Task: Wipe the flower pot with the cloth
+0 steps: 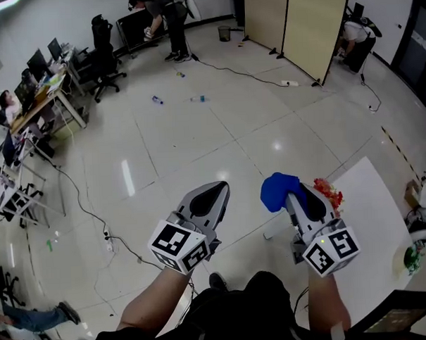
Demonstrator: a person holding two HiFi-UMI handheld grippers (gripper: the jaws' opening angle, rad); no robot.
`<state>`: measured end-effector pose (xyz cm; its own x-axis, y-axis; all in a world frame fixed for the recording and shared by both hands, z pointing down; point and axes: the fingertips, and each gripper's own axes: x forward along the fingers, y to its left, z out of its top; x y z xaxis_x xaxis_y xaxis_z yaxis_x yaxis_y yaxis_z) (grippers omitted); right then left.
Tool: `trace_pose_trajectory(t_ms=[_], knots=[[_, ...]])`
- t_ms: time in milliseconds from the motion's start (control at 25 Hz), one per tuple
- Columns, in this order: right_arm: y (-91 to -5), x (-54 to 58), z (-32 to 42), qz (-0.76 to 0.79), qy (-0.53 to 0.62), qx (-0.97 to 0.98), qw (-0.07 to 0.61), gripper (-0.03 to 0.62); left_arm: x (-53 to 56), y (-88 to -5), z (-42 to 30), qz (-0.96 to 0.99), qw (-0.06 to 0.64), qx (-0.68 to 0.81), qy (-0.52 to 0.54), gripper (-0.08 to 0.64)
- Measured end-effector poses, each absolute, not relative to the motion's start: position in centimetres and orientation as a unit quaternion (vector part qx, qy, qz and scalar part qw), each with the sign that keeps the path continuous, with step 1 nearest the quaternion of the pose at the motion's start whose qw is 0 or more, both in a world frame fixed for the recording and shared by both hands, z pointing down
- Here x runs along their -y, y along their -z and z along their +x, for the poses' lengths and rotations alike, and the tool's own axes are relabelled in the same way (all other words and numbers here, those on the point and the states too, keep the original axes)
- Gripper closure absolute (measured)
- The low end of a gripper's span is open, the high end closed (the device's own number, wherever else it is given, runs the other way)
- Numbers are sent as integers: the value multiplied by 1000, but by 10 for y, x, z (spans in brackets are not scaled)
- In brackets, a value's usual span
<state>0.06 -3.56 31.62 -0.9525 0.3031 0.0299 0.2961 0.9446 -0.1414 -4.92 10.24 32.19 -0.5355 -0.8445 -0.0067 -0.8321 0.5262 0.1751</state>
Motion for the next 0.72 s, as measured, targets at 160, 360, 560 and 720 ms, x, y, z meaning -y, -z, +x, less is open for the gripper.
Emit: trace_pose_trajectory(t_ms=[160,360,560,720], knots=[[-315,11,-27,-159,-61,985,32,494,-116,-323,-75,493,46,865,86,555],[-309,-2,-74,-155,-59,986,25,494,-118,-318,-117,505,46,858,82,555],[-294,8,-114,-154,-43,987,6,494,-105,-309,-166,508,45,857,81,556],[-294,33,-142,-132,-44,990,6,494,-81,-306,-200,525,40,847,79,555]])
